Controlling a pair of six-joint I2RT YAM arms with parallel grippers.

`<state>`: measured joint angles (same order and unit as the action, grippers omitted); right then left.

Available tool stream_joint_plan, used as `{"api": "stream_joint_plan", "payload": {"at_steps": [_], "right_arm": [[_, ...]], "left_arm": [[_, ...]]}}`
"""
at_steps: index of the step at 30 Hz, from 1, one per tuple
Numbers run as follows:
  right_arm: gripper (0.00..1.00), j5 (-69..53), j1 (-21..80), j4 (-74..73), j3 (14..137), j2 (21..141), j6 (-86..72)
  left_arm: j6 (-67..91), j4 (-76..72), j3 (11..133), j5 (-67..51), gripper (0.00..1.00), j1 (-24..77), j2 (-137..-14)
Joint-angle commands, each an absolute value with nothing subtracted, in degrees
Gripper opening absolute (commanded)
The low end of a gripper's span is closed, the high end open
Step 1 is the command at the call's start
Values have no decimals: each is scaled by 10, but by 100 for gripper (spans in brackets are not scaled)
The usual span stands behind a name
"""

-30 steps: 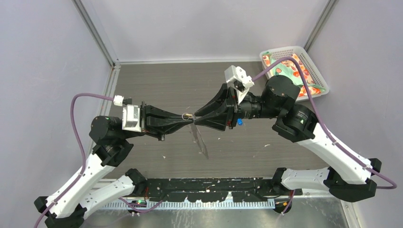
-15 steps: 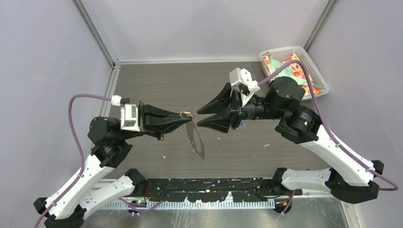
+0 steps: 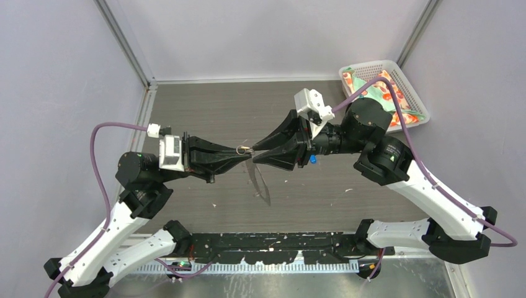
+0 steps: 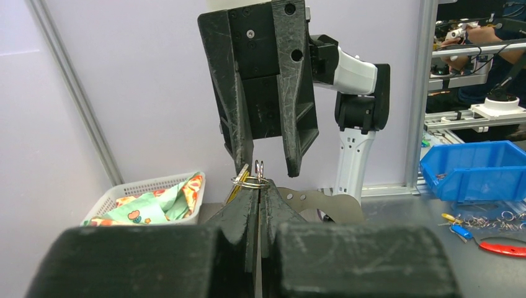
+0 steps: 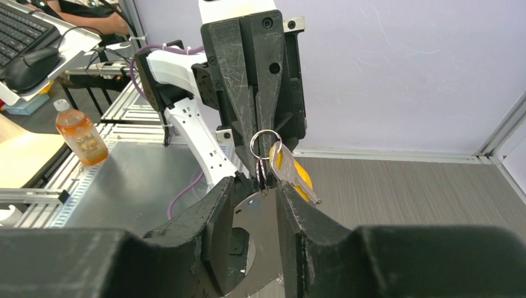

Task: Put the keys on the keyring
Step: Adjust the key on the keyring.

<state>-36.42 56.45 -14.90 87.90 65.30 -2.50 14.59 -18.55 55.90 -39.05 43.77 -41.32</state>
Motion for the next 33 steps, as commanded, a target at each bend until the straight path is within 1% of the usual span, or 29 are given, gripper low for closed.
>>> {"api": "stream_joint_plan", "payload": {"at_steps": [1, 8, 15, 18, 19, 30, 31, 33], "right_arm": [[34, -380, 564, -111, 902, 655, -23], [19, -387, 564, -116, 905, 659, -24], [13, -384, 564, -120, 908, 664, -22], [6, -385, 564, -119, 910, 665, -23], [2, -384, 564, -119, 910, 665, -22], [1, -361, 564, -144, 895, 665, -30], [3, -358, 564, -143, 894, 666, -32], [13, -346, 564, -130, 886, 665, -41]], "left_arm": [[140, -203, 561, -382, 0, 439, -407], [138, -200, 561, -377, 0, 439, -406], [133, -196, 559, -378, 0, 439, -407], [129, -190, 557, -379, 0, 439, -407], [127, -187, 556, -379, 0, 439, -407], [111, -162, 545, -366, 0, 439, -412], [111, -161, 545, -368, 0, 439, -412], [110, -157, 546, -374, 0, 439, -412]]}}
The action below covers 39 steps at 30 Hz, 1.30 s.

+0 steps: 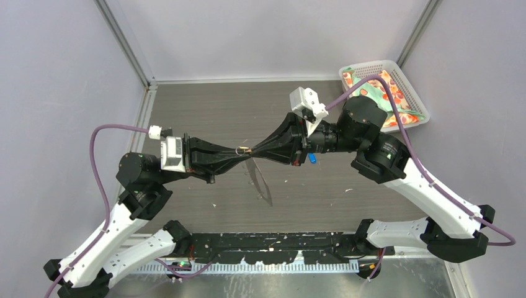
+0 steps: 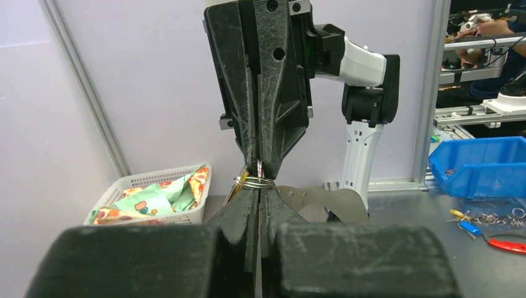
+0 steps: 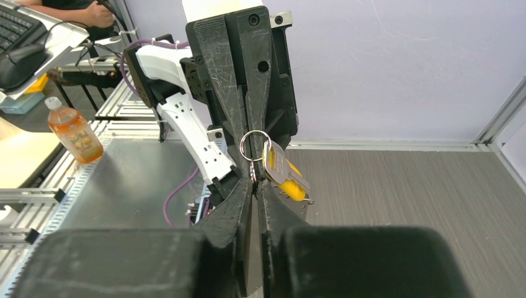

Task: Put the keys on the keyring
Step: Adjust the key on the keyring.

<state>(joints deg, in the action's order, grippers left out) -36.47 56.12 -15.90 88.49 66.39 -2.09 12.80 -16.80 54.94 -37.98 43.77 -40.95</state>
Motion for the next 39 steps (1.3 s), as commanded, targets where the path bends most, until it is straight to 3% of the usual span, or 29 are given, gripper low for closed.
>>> {"api": "stream_joint_plan", "payload": {"at_steps": [1, 5, 8, 16, 20, 22, 33, 39], "right_arm": [[17, -344, 564, -122, 882, 664, -44], [15, -342, 564, -113, 878, 664, -50], [1, -347, 564, -113, 878, 661, -47], [1, -327, 564, -149, 889, 650, -33], [1, -313, 564, -213, 913, 642, -11], [1, -313, 564, -256, 930, 643, -5], [1, -360, 564, -392, 991, 685, -4], [1, -409, 564, -532, 1071, 770, 6]], "left_arm": [[110, -155, 546, -376, 0, 439, -411], [109, -153, 547, -376, 0, 439, -410], [107, -151, 547, -374, 0, 439, -410], [87, -126, 542, -347, 1, 438, -401], [26, -80, 523, -323, 26, 438, -371], [-7, -52, 510, -311, 31, 438, -350], [-162, -13, 485, -292, 35, 438, -313], [-284, 73, 539, -453, 37, 438, -366]]}}
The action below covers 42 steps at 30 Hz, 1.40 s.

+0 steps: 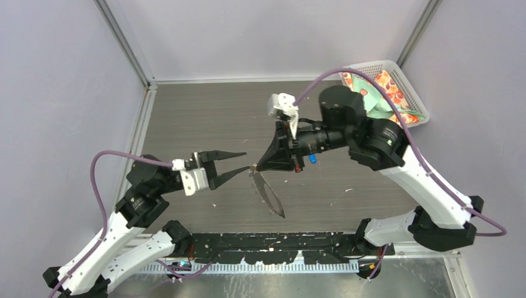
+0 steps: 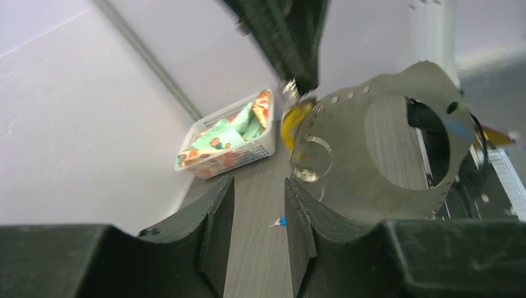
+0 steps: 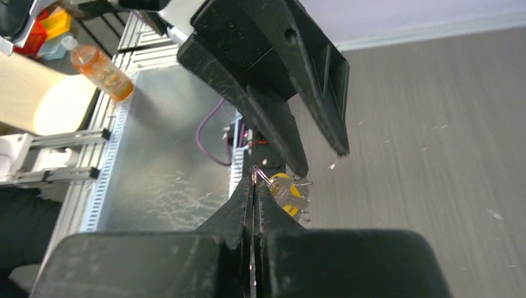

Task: Put the keys on the keyring
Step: Adjust the key on the keyring.

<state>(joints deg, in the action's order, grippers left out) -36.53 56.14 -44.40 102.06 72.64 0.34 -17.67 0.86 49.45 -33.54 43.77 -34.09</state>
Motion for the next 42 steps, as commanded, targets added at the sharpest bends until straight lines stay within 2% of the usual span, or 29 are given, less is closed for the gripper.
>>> {"api": "stream_joint_plan", "payload": {"at_steps": [1, 5, 8, 13, 17, 20, 22, 27, 30, 37, 42], "right_arm": [[1, -417, 564, -564, 1084, 784, 1], [1, -395, 575, -703, 1146, 859, -13], [1, -359, 593, -786, 1193, 907, -6], [1, -330, 602, -815, 1241, 935, -10], [1, -317, 602, -789, 1233, 922, -11], [1, -305, 602, -721, 1178, 877, -8], [1, -299, 602, -648, 1113, 829, -7], [1, -289, 601, -371, 897, 677, -20], [1, -278, 601, -221, 802, 617, -29], [1, -267, 601, -123, 750, 600, -30], [1, -250, 602, -60, 713, 587, -28]], "left_arm": [[-298, 111, 551, -497, 37, 438, -372], [-398, 266, 571, -590, 39, 438, -382], [-413, 292, 553, -616, 40, 438, -379], [-402, 277, 521, -651, 41, 438, -374], [-400, 284, 513, -649, 40, 438, -367], [-377, 261, 501, -612, 36, 438, -353], [-315, 193, 486, -553, 34, 438, -336], [-198, 79, 476, -453, 29, 438, -307], [-132, 34, 493, -424, 30, 438, -307], [-42, 37, 558, -529, 33, 438, -365], [-35, 45, 578, -499, 30, 438, -381]]}}
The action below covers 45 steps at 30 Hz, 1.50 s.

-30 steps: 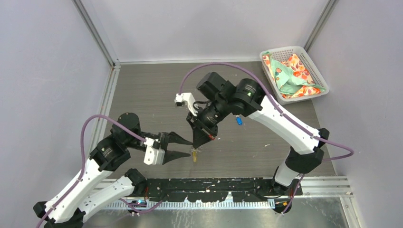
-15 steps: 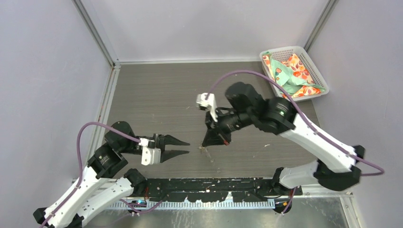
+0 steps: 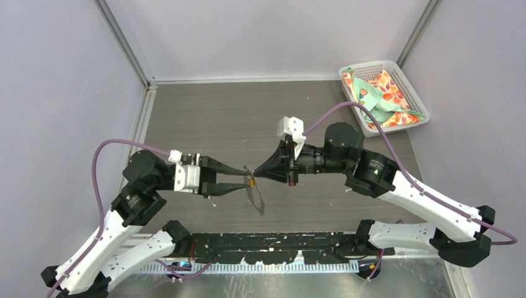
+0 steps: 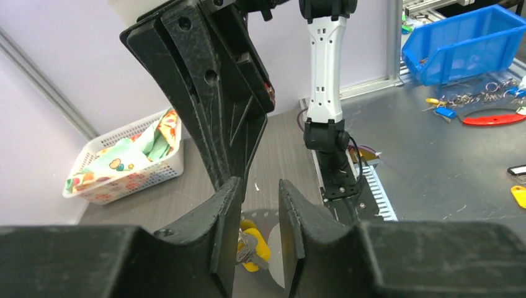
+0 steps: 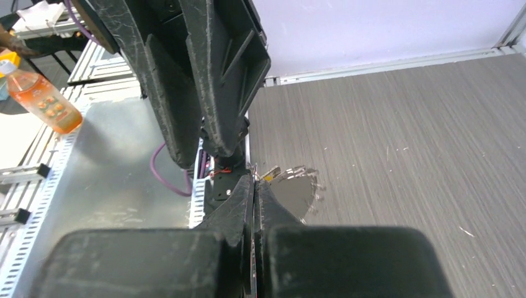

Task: Put the keys on the keyring
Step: Adjust the key on the keyring.

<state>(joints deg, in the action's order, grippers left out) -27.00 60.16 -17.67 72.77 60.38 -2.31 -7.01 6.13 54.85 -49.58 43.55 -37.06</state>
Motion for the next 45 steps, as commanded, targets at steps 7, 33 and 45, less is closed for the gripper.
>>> {"api": "stream_joint_plan", "payload": {"at_steps": [7, 33, 45], "right_arm": [[1, -257, 602, -5, 672, 569, -12], [1, -263, 602, 82, 613, 539, 14], [1, -270, 603, 81, 609, 535, 14]], "left_arm": [[-59, 45, 584, -369, 28, 438, -376], [-44, 217, 667, -412, 23, 437, -431], [-4, 210, 675, -449, 19, 433, -455]]}}
